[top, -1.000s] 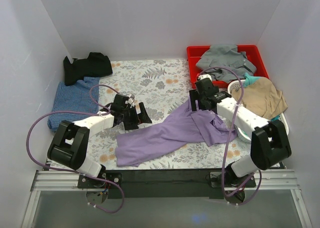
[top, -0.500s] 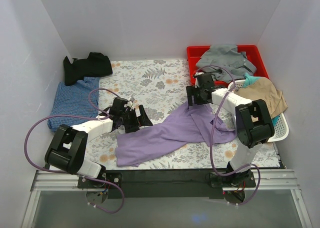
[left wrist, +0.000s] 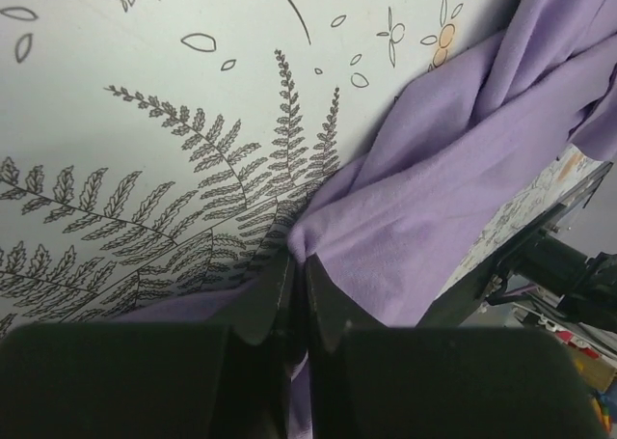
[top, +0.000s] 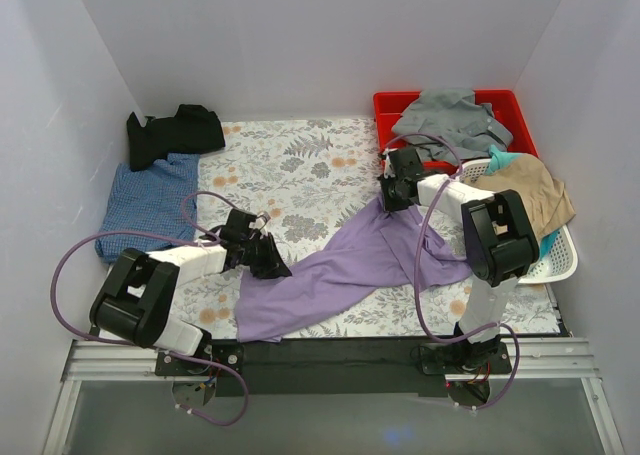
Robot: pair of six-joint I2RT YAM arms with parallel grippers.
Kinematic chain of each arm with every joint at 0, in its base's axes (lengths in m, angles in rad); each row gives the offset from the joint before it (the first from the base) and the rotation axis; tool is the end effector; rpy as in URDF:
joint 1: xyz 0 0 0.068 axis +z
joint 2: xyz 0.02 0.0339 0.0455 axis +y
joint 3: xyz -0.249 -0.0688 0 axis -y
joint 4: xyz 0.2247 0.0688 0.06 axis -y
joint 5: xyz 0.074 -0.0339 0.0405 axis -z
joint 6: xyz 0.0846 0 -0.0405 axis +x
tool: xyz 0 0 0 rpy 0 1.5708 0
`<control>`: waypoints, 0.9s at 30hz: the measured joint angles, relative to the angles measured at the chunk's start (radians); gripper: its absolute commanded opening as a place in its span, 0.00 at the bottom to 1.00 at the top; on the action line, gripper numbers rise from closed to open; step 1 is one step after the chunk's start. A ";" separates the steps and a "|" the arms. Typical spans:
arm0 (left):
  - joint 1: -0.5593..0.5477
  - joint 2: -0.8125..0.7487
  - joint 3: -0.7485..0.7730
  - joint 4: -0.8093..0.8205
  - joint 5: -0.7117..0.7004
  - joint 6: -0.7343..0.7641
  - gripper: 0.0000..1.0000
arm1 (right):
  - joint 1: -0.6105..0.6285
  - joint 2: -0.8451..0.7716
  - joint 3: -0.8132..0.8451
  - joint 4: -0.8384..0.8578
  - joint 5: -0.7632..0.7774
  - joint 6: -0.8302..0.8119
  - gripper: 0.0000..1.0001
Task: Fold and stack the t-shirts
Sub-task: Flatten the tshirt out
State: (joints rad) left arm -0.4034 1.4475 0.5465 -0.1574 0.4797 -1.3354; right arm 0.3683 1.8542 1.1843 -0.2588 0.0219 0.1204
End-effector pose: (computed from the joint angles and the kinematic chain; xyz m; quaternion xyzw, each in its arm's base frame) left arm 0.2137 -0.1336 0.0918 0.3684 -0.8665 0.3363 0.0167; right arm 0.3720 0.1416 0.1331 -0.1139 0.9420 0.0663 0.3087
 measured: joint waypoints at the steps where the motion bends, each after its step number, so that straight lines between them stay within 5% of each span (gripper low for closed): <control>1: 0.000 0.000 0.002 -0.002 0.002 0.000 0.00 | 0.000 0.000 0.000 0.000 0.000 0.002 0.01; 7: -0.007 -0.008 0.093 -0.119 -0.071 0.031 0.00 | 0.000 -0.045 0.000 -0.005 0.000 -0.010 0.01; 17: 0.025 -0.130 0.588 -0.430 -0.384 0.174 0.00 | 0.000 -0.335 0.023 -0.019 -0.026 -0.047 0.01; 21: 0.060 -0.196 0.650 -0.494 -0.471 0.241 0.00 | 0.000 -0.414 0.037 -0.029 -0.016 -0.050 0.01; 23: 0.063 -0.217 0.638 -0.530 -0.488 0.255 0.16 | 0.000 -0.436 0.037 -0.032 -0.007 -0.050 0.01; 24: 0.063 -0.225 0.618 -0.537 -0.488 0.258 0.16 | 0.000 -0.442 0.037 -0.032 0.000 -0.050 0.01; 25: 0.063 -0.235 0.589 -0.545 -0.482 0.257 0.30 | 0.000 -0.445 0.037 -0.033 0.006 -0.050 0.01; 27: 0.062 -0.249 0.518 -0.562 -0.460 0.255 0.73 | 0.000 -0.445 0.037 -0.036 0.013 -0.050 0.01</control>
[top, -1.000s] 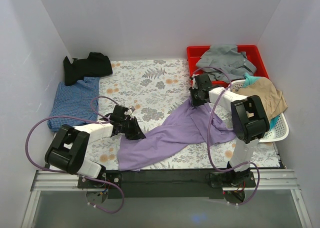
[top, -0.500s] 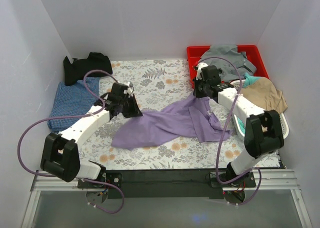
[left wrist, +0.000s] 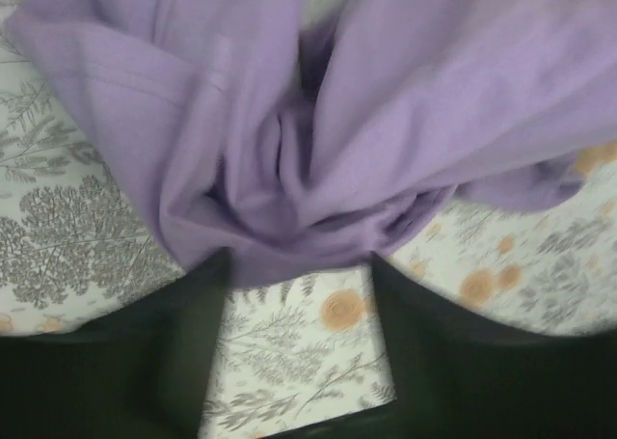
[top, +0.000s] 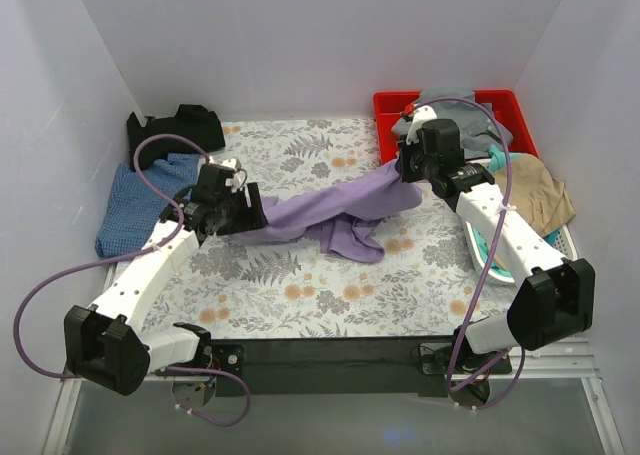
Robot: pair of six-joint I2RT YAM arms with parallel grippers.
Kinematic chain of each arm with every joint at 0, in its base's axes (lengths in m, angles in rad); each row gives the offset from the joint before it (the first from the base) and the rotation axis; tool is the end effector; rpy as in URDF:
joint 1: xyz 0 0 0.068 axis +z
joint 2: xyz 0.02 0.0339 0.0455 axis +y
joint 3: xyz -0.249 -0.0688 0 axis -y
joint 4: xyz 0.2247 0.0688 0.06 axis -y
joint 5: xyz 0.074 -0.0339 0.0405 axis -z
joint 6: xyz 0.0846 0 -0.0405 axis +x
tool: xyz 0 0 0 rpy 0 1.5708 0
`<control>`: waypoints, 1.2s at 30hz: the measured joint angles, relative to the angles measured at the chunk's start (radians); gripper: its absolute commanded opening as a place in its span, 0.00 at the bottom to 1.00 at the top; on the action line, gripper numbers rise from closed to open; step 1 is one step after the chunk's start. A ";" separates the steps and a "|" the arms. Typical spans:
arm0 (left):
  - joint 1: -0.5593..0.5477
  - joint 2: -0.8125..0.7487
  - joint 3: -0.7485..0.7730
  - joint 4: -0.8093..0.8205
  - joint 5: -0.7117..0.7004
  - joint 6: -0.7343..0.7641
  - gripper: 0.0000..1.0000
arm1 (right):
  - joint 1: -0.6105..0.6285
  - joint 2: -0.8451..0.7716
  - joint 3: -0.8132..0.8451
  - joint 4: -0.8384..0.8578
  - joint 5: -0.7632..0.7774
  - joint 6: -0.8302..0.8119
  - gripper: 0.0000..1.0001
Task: Fold and stack the t-shirts
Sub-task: Flatten the tshirt out
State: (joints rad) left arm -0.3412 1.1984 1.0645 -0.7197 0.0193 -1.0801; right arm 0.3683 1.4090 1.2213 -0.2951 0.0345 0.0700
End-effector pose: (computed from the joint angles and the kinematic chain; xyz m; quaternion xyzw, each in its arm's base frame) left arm 0.2485 -0.0900 0.2554 -0.3350 0.8744 -0.2358 0.2601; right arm 0.3297 0.1241 0.3027 -0.1183 0.8473 0.0981 0.5083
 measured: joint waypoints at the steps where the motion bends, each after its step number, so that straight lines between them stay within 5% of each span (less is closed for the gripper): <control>1: -0.001 -0.006 -0.043 -0.007 0.015 -0.005 0.90 | 0.000 0.000 0.000 -0.005 0.001 0.000 0.01; 9: -0.001 -0.021 -0.151 -0.037 0.055 -0.058 0.91 | 0.000 0.005 0.000 -0.011 -0.002 -0.001 0.01; 25: -0.002 0.183 -0.219 0.233 0.199 -0.088 0.93 | 0.000 0.008 0.011 -0.020 -0.016 -0.010 0.01; 28: -0.002 0.205 -0.224 0.271 0.207 -0.108 0.66 | 0.000 0.008 0.011 -0.021 -0.017 -0.010 0.01; 30: -0.002 0.217 -0.224 0.310 0.210 -0.116 0.00 | 0.000 0.008 0.011 -0.021 -0.018 -0.010 0.01; 36: -0.003 0.279 -0.193 0.359 0.178 -0.113 0.00 | 0.000 0.006 0.011 -0.021 -0.019 -0.009 0.01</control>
State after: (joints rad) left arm -0.3443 1.4773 0.8715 -0.3611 0.1974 -1.1934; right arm 0.3683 1.4151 1.2324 -0.3161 0.0154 0.0608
